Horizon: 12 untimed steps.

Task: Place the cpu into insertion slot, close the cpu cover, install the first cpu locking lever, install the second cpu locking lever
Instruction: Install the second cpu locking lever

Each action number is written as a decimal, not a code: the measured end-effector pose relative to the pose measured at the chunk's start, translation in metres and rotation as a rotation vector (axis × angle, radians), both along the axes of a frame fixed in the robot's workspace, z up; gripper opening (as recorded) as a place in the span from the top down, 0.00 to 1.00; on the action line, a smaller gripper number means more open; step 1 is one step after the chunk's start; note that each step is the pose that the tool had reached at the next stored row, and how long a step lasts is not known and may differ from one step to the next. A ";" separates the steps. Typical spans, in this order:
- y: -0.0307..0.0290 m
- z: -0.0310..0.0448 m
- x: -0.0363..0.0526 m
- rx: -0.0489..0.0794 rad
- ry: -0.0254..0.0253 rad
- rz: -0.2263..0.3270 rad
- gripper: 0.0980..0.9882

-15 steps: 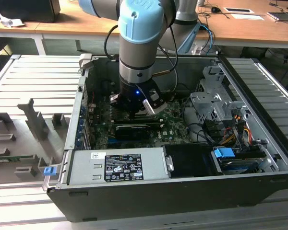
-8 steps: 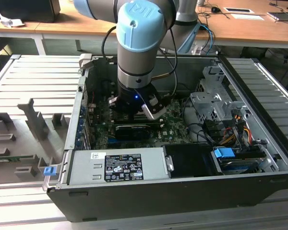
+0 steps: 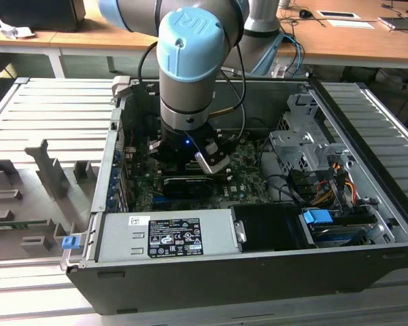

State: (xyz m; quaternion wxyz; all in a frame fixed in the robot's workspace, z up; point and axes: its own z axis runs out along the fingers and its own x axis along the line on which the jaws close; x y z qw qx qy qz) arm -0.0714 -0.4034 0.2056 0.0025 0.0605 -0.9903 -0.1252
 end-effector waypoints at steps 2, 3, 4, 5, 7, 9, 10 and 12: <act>0.0006 -0.0035 -0.0003 0.013 -0.0001 0.001 0.99; 0.0008 -0.0044 -0.0003 0.019 -0.0001 0.001 0.99; 0.0009 -0.0051 -0.0004 0.024 -0.0001 0.001 0.99; 0.0010 -0.0057 -0.0004 0.028 -0.0001 0.002 0.99; 0.0011 -0.0068 -0.0007 0.034 0.0000 0.002 0.99; 0.0011 -0.0077 -0.0013 0.042 0.0000 0.003 0.99; 0.0012 -0.0081 -0.0016 0.045 0.0000 0.003 0.99; 0.0014 -0.0092 -0.0023 0.049 -0.0002 0.003 0.99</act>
